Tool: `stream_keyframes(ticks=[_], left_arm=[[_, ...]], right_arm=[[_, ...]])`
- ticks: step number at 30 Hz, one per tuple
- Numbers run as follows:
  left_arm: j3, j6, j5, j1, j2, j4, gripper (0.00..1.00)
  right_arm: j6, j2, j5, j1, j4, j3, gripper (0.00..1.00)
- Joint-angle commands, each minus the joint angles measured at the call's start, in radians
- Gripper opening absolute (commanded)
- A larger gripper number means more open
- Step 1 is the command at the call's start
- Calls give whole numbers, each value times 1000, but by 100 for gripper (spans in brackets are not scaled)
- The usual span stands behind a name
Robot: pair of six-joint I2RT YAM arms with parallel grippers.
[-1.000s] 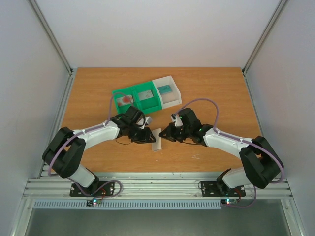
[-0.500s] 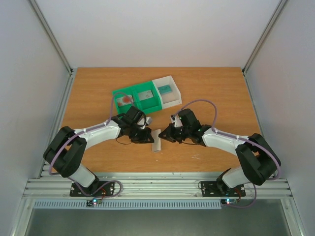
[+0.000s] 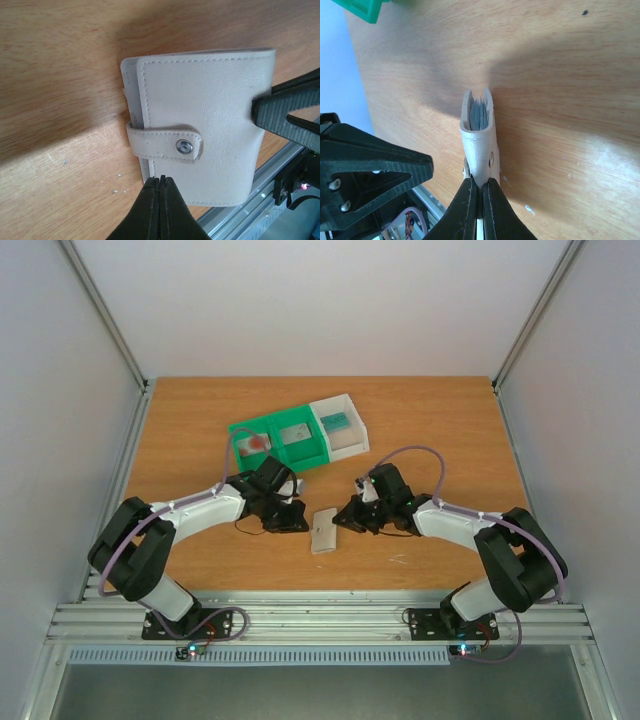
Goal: Take the credit cards out of the card holder
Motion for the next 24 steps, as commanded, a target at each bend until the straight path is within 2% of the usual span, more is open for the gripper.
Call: stream_keyframes(ticks=[1,5,9,15,24], left_arm=[[20,-9,6,-5,-33,9,4],[38,-13,35,-22,-19,55,27],[93,20,34,-53,40,42,39],[180,56,-22,-75,133,-45,41],[144,44,-75,-95,151,-133,38]], right_arm=[[-23,21,-34,-11,28,-11,1],[15,15,-79,-11,96,-21,1],[39,11,-100,-11,116,-22,1],[47,4,-109,-11,128,-32,1],[25,-12,-107,-11,87,-7,1]])
